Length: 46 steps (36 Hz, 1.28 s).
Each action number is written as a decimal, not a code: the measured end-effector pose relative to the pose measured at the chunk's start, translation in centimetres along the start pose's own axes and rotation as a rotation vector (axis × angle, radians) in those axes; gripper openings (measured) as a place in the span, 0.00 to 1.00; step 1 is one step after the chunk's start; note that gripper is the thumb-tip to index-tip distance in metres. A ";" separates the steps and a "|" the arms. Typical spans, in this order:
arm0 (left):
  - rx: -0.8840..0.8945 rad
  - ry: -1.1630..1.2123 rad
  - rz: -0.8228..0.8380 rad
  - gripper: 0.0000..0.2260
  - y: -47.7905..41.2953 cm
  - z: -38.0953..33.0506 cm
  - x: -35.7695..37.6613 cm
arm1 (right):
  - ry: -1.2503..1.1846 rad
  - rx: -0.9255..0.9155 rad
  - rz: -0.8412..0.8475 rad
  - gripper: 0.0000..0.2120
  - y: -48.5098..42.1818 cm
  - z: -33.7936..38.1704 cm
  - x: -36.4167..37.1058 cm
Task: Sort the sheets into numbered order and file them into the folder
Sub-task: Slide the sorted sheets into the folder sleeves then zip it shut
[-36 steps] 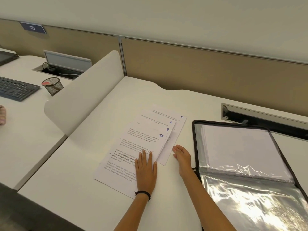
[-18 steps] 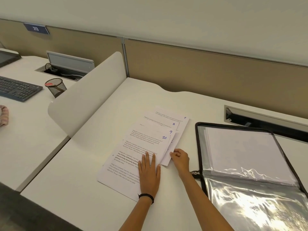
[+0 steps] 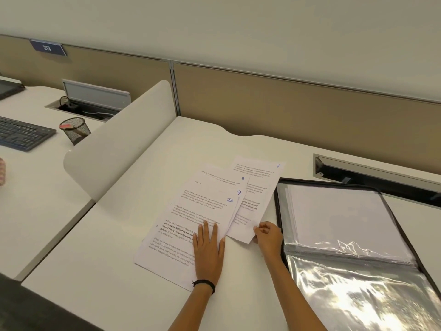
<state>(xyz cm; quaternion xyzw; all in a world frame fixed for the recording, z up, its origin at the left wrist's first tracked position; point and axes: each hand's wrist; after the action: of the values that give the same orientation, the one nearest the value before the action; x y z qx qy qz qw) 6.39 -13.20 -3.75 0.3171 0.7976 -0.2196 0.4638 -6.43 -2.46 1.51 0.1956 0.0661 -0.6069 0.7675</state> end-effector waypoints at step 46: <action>-0.172 1.271 0.592 0.18 2.8 -20.3 -2.8 | -0.200 -0.200 -0.251 0.05 6.1 0.4 -20.2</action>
<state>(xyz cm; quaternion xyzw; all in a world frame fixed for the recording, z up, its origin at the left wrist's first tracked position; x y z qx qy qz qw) -2.76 0.99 8.14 0.5500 0.8086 0.2072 -0.0280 -5.81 16.82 10.06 0.0474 0.0736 -0.7048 0.7040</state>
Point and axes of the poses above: each hand's wrist, its own y-axis away from the middle knuckle, its own x-axis out of the palm, z = x × y, and after that the axes turned 4 degrees about -x, right-handed
